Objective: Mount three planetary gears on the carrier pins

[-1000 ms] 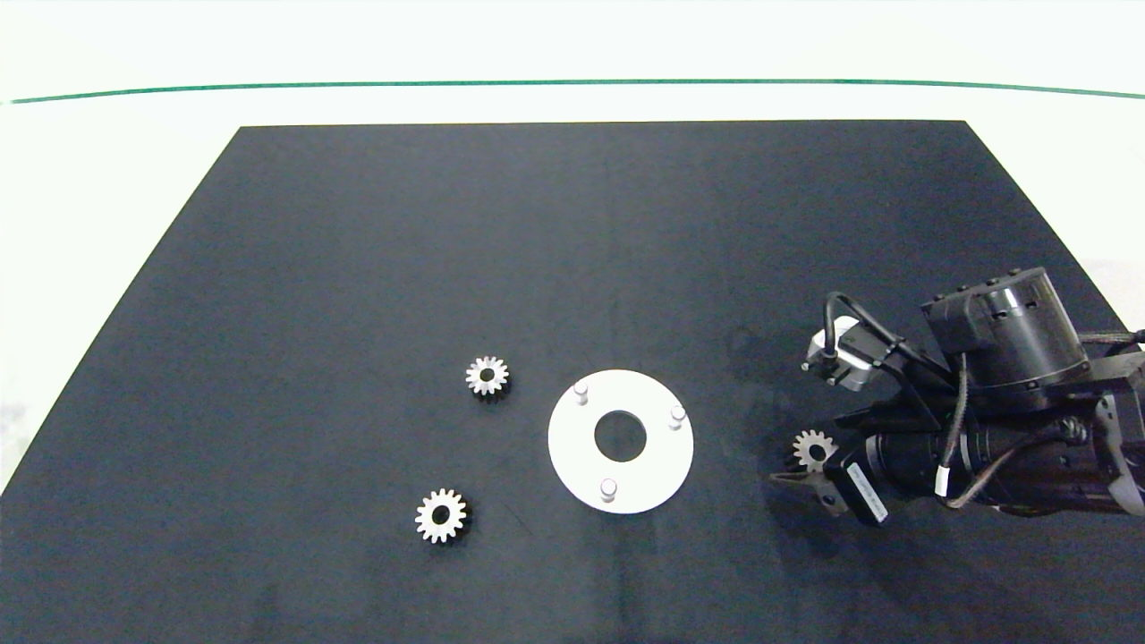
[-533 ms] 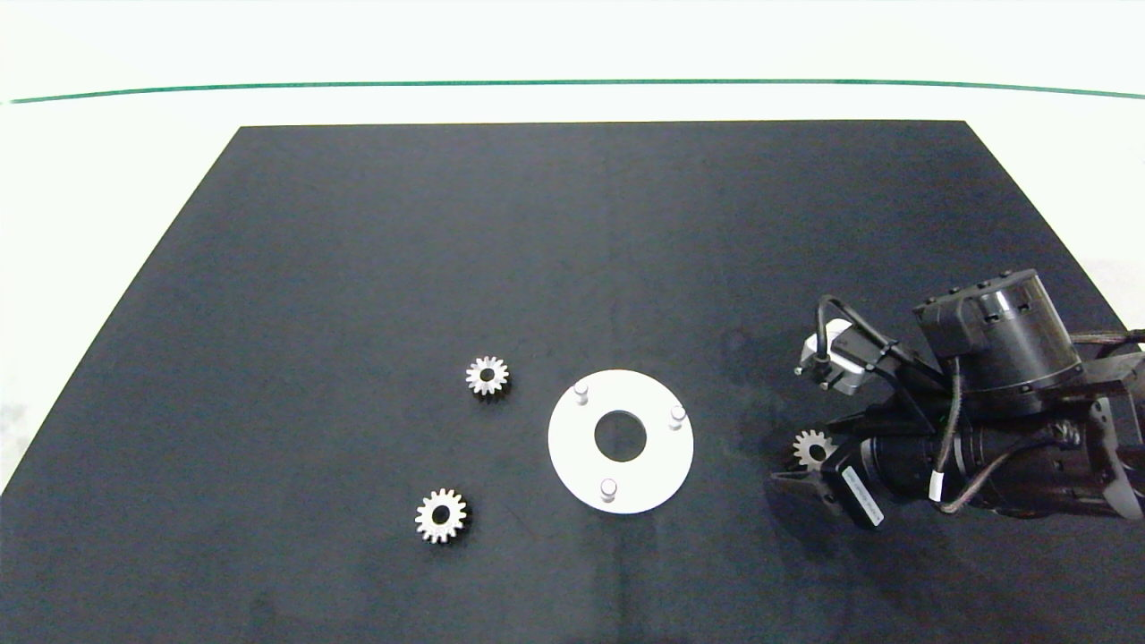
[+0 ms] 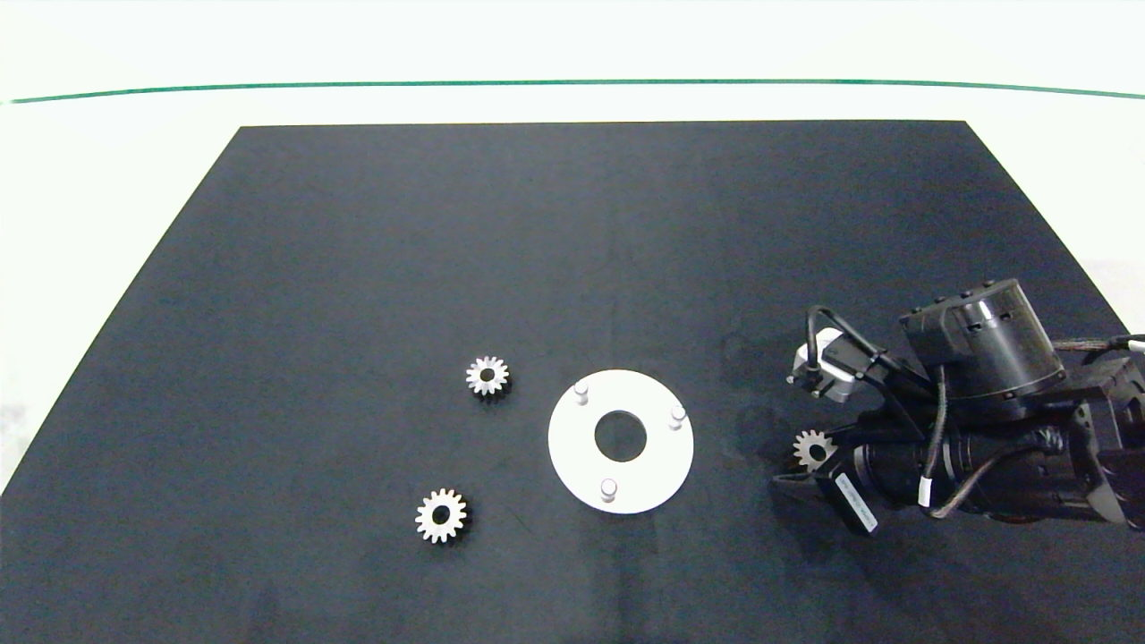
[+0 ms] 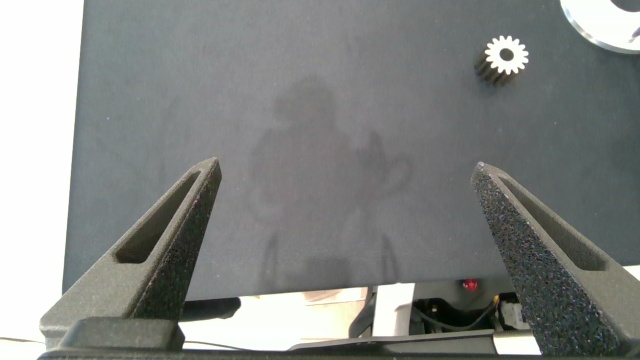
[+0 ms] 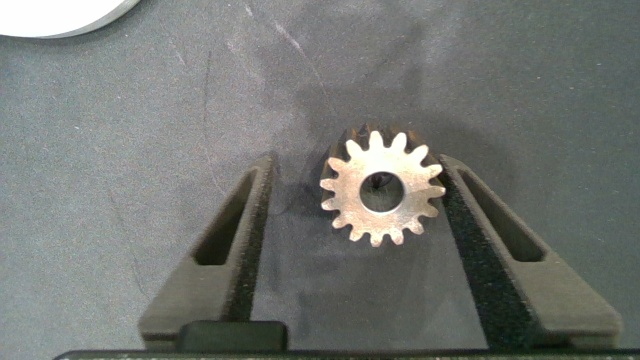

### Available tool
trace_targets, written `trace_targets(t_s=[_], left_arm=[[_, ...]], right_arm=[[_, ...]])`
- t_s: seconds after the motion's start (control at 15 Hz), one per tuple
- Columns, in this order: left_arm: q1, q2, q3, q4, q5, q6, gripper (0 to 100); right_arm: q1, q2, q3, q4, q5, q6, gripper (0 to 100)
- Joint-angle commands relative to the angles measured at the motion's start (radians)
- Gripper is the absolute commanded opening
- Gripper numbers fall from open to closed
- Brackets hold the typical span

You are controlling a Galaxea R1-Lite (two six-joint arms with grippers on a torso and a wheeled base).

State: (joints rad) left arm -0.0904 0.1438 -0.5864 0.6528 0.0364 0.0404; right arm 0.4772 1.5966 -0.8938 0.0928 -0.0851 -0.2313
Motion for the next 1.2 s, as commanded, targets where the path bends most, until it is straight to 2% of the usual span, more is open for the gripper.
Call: trace_targets(t_s=[0.07,1.2], left_arm=[[0.000,0.005,-0.004,0.004,0.000,0.001,100],[-0.002,0.005,-0.026,0.004,0.000,0.001,100]], right_arm=[[0.000,0.002,-0.002,-0.001,-0.001,-0.002,58],[-0.003,0.008,0.006,-0.001,-0.002,-0.002,24]])
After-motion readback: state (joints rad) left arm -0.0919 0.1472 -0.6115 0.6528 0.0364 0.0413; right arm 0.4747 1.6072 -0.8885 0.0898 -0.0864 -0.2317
